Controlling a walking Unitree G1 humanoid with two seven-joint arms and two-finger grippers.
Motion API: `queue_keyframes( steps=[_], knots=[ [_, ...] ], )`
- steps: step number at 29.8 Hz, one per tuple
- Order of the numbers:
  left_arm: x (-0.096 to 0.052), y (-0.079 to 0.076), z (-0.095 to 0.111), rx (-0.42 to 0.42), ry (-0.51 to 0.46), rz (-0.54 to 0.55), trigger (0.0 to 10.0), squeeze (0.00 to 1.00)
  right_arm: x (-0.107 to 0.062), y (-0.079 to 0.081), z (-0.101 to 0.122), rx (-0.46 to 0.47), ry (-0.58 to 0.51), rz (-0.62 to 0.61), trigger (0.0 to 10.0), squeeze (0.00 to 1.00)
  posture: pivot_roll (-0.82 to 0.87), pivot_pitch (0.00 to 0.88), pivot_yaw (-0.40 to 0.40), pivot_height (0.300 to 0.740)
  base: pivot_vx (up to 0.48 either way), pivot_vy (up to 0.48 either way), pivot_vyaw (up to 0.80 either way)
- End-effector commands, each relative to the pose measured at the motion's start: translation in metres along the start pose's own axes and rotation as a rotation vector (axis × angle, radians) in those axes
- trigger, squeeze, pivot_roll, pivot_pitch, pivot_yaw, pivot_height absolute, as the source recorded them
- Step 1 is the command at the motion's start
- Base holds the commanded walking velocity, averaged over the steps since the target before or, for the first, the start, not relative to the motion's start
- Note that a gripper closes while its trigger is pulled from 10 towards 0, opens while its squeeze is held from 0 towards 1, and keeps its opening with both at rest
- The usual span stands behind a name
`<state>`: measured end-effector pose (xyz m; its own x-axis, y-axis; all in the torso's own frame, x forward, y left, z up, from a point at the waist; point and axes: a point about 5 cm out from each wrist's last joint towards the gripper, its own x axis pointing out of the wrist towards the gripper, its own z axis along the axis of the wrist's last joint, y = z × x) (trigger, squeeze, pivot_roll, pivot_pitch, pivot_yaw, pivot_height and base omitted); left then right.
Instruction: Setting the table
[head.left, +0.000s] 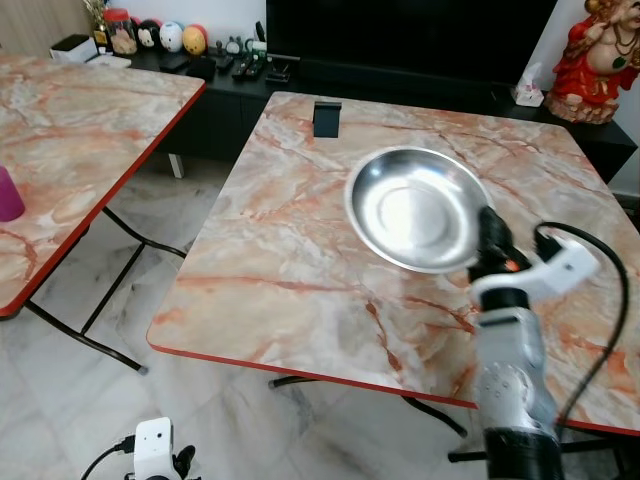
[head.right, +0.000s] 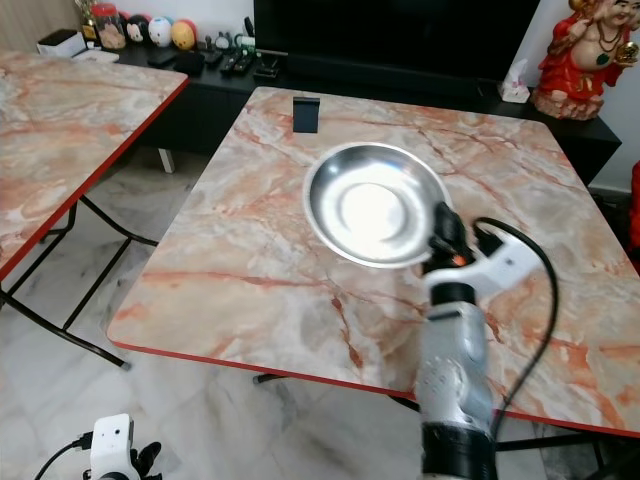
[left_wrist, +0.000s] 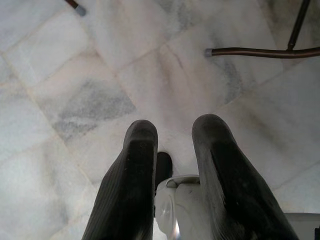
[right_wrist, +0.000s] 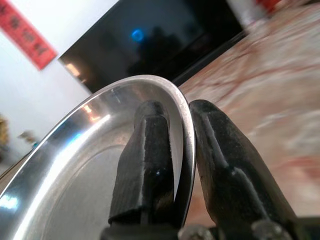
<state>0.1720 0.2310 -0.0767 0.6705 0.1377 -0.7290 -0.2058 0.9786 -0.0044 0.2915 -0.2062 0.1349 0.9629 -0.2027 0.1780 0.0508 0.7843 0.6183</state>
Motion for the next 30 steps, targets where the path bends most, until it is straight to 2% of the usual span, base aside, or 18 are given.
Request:
queue_keyframes(
  steps=[1,3,7,9,13,16,19,22,24,30],
  knots=[
    [-0.001,-0.002,-0.006,0.009,0.036,-0.014,10.0,0.00,-0.003,0.001,0.011,-0.022,-0.026,-0.004,10.0,0.00,-0.02,0.000,-0.064,0.740,0.000,0.000,0.00],
    [-0.001,-0.002,-0.007,0.014,0.041,-0.018,10.0,0.00,-0.014,-0.004,0.009,-0.025,-0.009,-0.038,10.0,0.00,-0.03,0.000,-0.064,0.740,0.000,0.000,0.00],
    [-0.001,-0.004,-0.007,0.019,0.045,-0.026,10.0,0.00,-0.024,-0.007,0.002,-0.025,0.025,-0.051,10.0,0.00,-0.03,0.000,-0.065,0.740,0.000,0.000,0.00],
    [-0.001,-0.005,-0.008,0.021,0.048,-0.030,10.0,0.00,-0.030,-0.014,0.001,-0.046,0.032,-0.100,10.0,0.00,-0.03,0.000,-0.063,0.740,0.000,0.000,0.00],
    [-0.001,-0.005,-0.009,0.025,0.054,-0.032,10.0,0.00,-0.031,-0.021,0.000,-0.064,0.041,-0.147,10.0,0.00,-0.03,0.000,-0.062,0.740,0.000,0.000,0.00],
    [-0.002,-0.002,-0.010,0.023,0.060,-0.029,10.0,0.00,-0.029,-0.036,-0.004,-0.094,0.056,-0.208,10.0,0.00,-0.03,0.000,-0.065,0.740,0.000,0.000,0.00],
    [-0.002,-0.001,-0.011,0.021,0.063,-0.027,10.0,0.00,-0.029,-0.042,-0.005,-0.111,0.063,-0.235,10.0,0.00,-0.03,0.000,-0.065,0.740,0.000,0.000,0.00],
    [-0.003,0.002,-0.013,0.020,0.072,-0.022,10.0,0.00,-0.032,-0.060,-0.005,-0.113,0.065,-0.331,10.0,0.00,-0.02,0.000,-0.066,0.740,0.000,0.000,0.00],
    [-0.004,0.002,-0.014,0.021,0.075,-0.022,10.0,0.00,-0.034,-0.066,-0.005,-0.103,0.065,-0.365,10.0,0.00,-0.02,0.000,-0.066,0.740,0.000,0.000,0.00],
    [-0.004,0.001,-0.015,0.026,0.080,-0.027,10.0,0.00,-0.043,-0.073,-0.005,-0.114,0.070,-0.392,10.0,0.00,-0.03,0.000,-0.061,0.740,0.000,0.000,0.00]
  ],
)
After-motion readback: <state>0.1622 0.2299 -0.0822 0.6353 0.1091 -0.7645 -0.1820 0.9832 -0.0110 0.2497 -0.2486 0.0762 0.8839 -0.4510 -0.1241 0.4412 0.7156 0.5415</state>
